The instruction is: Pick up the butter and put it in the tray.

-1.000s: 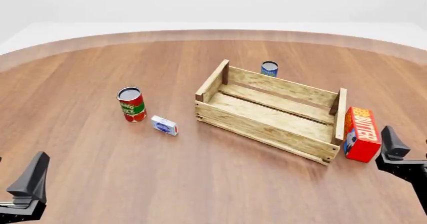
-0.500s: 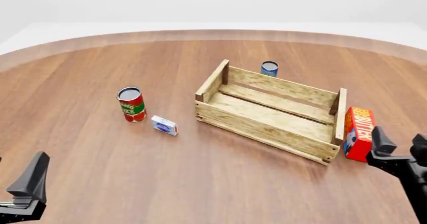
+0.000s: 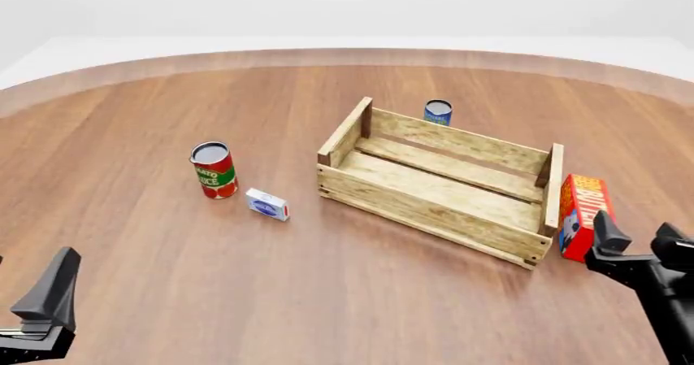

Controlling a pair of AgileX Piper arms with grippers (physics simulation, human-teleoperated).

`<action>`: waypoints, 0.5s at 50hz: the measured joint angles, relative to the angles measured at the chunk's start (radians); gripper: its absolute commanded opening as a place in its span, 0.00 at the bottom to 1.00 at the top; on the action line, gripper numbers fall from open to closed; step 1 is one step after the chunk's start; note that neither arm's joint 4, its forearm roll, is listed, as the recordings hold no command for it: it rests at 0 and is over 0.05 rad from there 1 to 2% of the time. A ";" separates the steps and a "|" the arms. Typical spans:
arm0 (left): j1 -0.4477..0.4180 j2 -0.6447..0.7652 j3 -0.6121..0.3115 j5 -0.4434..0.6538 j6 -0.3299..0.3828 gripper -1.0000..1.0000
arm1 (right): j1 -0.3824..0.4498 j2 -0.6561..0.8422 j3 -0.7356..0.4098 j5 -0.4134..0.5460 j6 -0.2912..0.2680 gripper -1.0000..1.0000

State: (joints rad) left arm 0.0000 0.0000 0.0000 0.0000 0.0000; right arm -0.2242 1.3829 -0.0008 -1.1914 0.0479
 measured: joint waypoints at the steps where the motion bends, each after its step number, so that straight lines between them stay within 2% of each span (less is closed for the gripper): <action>1: 0.000 0.000 0.000 0.000 0.000 1.00 | 0.000 0.004 0.000 -0.003 0.000 1.00; 25: 0.000 0.000 0.000 0.000 0.000 1.00 | -0.010 0.089 -0.035 -0.026 0.000 1.00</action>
State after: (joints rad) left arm 0.0000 0.0000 0.0000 0.0000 0.0000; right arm -0.2344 1.4715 -0.0360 -1.2174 0.0480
